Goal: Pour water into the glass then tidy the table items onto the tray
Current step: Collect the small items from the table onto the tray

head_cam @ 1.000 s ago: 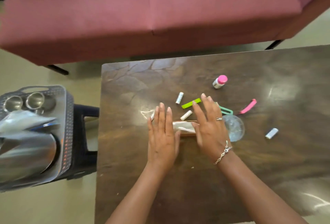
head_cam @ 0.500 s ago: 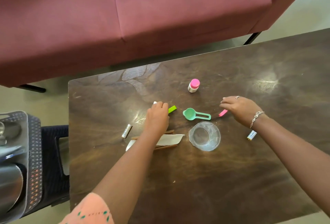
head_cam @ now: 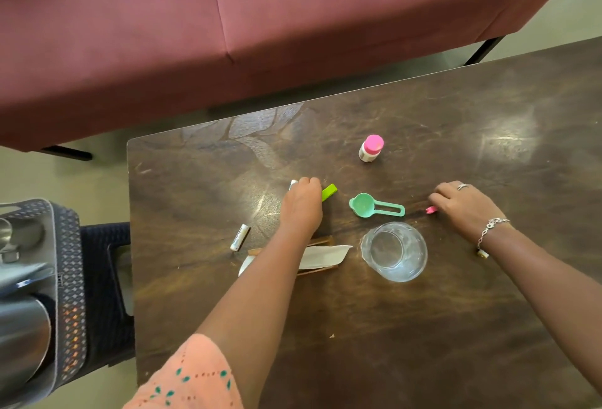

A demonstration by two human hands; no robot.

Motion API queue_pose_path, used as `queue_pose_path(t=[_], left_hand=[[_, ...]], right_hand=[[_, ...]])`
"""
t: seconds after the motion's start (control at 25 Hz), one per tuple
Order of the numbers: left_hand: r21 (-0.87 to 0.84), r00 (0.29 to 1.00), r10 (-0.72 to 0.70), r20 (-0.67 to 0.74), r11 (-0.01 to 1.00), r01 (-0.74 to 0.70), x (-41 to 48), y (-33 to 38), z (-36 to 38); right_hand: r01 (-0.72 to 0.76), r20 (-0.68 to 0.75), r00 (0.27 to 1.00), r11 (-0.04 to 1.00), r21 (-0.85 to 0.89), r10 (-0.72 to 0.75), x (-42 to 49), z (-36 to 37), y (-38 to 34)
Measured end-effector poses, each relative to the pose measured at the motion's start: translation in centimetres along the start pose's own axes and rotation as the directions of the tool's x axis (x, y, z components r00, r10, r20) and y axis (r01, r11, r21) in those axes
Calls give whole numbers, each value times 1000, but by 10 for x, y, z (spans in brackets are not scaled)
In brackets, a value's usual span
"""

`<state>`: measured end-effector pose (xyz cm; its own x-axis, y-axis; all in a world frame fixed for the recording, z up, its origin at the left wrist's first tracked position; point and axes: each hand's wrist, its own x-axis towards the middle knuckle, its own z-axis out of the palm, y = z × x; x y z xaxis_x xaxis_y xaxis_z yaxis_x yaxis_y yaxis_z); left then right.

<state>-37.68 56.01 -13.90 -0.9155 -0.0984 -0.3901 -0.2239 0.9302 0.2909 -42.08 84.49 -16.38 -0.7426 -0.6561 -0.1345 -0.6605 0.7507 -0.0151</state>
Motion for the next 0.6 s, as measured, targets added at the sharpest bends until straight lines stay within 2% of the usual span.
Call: queue_pose_path(t=[0.12,0.2,0.28,0.4,0.6], left_hand=[[-197,989,-52,-136,980,24,-16,-11,-17],[-316,973,-97,-208,948,27,-37,-27,-29],[-406,954,-168,-250,912,54,-60,-48,-42],[-507,909,-294,-294,854,112,-91,-95,-61],[-558,831,-448,-330,803,211,-137,-187,-87]], right_hand=[[-168,-89,980,977,131,180,-3,-18,-10],[-301,-195,918,926,228,346,-2,-40,-27],[-349,-316,840,886,306,441,1,-67,-54],[-233,-433,776,847,478,458,17,-112,-121],[-20,-442,797,750,661,411,74,-141,-239]])
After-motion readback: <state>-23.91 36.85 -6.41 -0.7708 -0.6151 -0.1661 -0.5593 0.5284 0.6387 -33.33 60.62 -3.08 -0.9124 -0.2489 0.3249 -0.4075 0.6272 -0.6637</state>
